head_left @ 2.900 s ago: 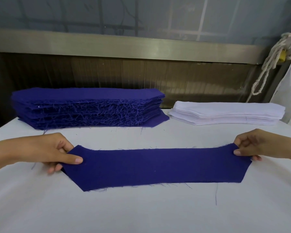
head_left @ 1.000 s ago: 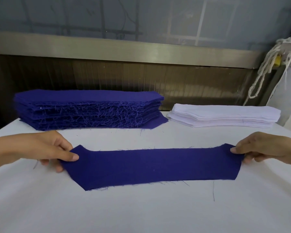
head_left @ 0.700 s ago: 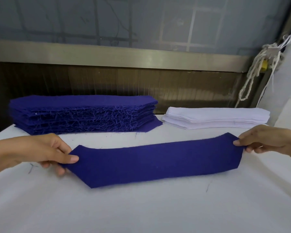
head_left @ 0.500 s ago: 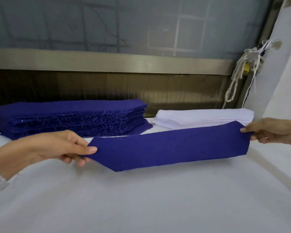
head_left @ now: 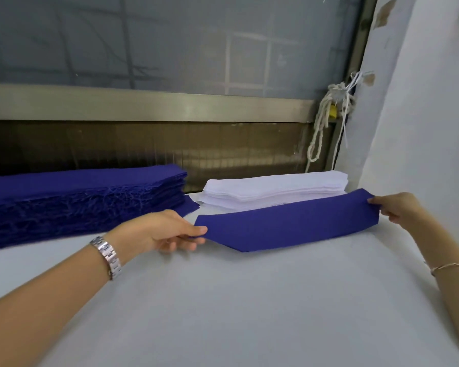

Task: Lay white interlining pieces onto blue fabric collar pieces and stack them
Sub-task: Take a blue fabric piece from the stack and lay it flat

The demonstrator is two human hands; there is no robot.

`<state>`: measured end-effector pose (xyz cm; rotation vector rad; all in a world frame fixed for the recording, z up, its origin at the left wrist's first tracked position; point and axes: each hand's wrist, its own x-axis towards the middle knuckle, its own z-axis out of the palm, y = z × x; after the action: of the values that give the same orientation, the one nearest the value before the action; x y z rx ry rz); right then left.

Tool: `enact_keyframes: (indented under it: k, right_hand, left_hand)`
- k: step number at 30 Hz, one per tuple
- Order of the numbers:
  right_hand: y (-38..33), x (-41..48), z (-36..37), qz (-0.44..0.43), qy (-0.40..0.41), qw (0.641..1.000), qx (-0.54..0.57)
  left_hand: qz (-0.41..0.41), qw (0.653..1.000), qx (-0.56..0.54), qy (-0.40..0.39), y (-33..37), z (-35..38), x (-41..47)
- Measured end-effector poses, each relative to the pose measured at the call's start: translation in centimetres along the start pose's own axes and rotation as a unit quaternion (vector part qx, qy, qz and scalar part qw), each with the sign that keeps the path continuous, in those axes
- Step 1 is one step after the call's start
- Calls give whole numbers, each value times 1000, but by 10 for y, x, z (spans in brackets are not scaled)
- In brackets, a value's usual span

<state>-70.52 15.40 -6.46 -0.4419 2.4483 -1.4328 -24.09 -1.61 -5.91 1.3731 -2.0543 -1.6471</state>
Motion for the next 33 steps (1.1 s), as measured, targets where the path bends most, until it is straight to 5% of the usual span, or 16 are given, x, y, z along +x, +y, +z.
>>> enact_keyframes:
  k: [7, 21, 33]
  right_hand:
    - [25, 15, 12, -86, 61, 993, -56]
    - [29, 19, 26, -115, 106, 969, -191]
    - [26, 20, 30, -101, 110, 963, -225]
  left_hand:
    - [0, 999, 26, 31, 6, 20, 24]
    - [87, 967, 188, 149, 1, 29, 34]
    - [112, 942, 262, 175, -3, 29, 43]
